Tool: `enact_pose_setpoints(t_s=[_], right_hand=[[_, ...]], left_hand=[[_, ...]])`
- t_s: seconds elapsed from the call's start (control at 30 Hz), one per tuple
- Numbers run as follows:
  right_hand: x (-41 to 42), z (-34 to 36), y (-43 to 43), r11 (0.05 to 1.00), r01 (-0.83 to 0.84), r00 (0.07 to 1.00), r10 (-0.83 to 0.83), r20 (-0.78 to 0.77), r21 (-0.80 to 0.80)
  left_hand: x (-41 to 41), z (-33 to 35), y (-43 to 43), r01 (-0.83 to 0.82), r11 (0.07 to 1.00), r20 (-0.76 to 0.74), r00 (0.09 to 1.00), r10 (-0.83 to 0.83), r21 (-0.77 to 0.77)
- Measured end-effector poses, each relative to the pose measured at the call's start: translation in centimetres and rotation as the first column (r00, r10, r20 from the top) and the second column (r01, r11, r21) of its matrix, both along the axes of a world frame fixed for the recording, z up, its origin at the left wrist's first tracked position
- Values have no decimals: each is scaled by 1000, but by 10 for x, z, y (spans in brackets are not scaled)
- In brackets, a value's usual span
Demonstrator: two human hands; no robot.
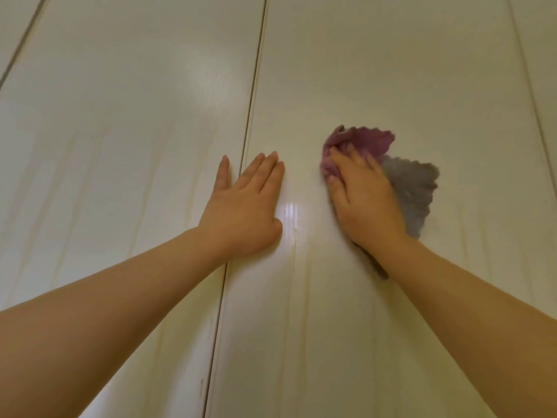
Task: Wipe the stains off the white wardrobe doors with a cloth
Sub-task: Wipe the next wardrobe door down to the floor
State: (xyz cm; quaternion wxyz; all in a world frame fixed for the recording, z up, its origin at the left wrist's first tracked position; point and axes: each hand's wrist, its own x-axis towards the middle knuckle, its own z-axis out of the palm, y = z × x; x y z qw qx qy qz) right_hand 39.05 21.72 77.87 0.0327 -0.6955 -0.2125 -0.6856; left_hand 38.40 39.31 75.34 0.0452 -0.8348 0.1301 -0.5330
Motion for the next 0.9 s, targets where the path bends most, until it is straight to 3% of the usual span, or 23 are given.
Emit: enact_pose_setpoints(t_s=[0.07, 0.13, 0.17, 0.23, 0.27, 0.3, 0.33, 0.37, 0.43, 0.47, 0.5, 0.53, 0.6, 0.63, 0.67, 0.73, 0.8, 0.83, 0.9], right_hand=[[3, -16, 0, 965, 41, 999, -48, -23, -259], [-1, -15, -16, 870, 43, 994, -85, -65, -492], [-5, -4, -26, 879, 39, 993, -85, -76, -475], [-9, 18, -39, 986, 11, 997, -22, -69, -164], [-6, 25, -40, 1000, 17, 1000, -17, -23, 16], [-4, 22, -34, 995, 36, 999, -37, 4, 98], [1, 13, -24, 997, 54, 998, -56, 24, 51], [6, 1, -15, 993, 66, 998, -65, 16, -96], [8, -18, -9, 906, 47, 998, -64, -26, -420], [4, -14, -15, 867, 13, 997, -49, -58, -498], [-3, -5, -22, 878, -37, 995, -14, -102, -478], [-7, 5, -30, 933, -86, 990, 41, -134, -349], [-7, 17, -42, 994, -79, 995, 83, -53, 69], [-3, 13, -38, 982, -28, 1000, 29, -3, 188], [3, 6, -31, 984, 7, 999, -16, 46, 176], [12, -11, -14, 993, 40, 997, -32, 70, -112], [6, -15, -22, 945, 1, 999, -13, -35, -327], [-3, -9, -33, 954, -34, 996, 6, -94, -299], [-12, 1, -64, 996, -62, 995, 57, -88, -57]], left_hand=[[3, 0, 1, 53, 999, -4, 999, -53, -11], [3, -1, 4, 98, 995, 15, 995, -97, -17], [3, -1, 4, 104, 994, 24, 994, -103, -15], [2, -2, 1, 113, 993, 32, 993, -112, -18], [2, -3, -1, 112, 993, 37, 993, -111, -28], [2, -3, -3, 106, 994, 41, 994, -104, -38], [1, -3, -5, 96, 995, 43, 995, -94, -42], [1, -3, -7, 86, 995, 46, 995, -84, -43], [0, -3, -8, 63, 997, 61, 996, -60, -45], [-1, -2, -8, 60, 997, 67, 996, -57, -48], [-2, -2, -9, 64, 997, 64, 996, -60, -49], [-3, -2, -9, 63, 997, 58, 996, -60, -49], [-4, -1, -7, 58, 997, 52, 997, -55, -52], [-4, -1, -6, 52, 997, 49, 998, -49, -54], [-5, -2, -8, 48, 997, 50, 998, -45, -59], [-4, -2, -9, 49, 996, 66, 997, -44, -72], [-7, -1, -13, 50, 995, 76, 996, -43, -81], [-8, -2, -14, 41, 995, 72, 997, -34, -91], [-11, -1, -13, 12, 996, 69, 998, -6, -85]])
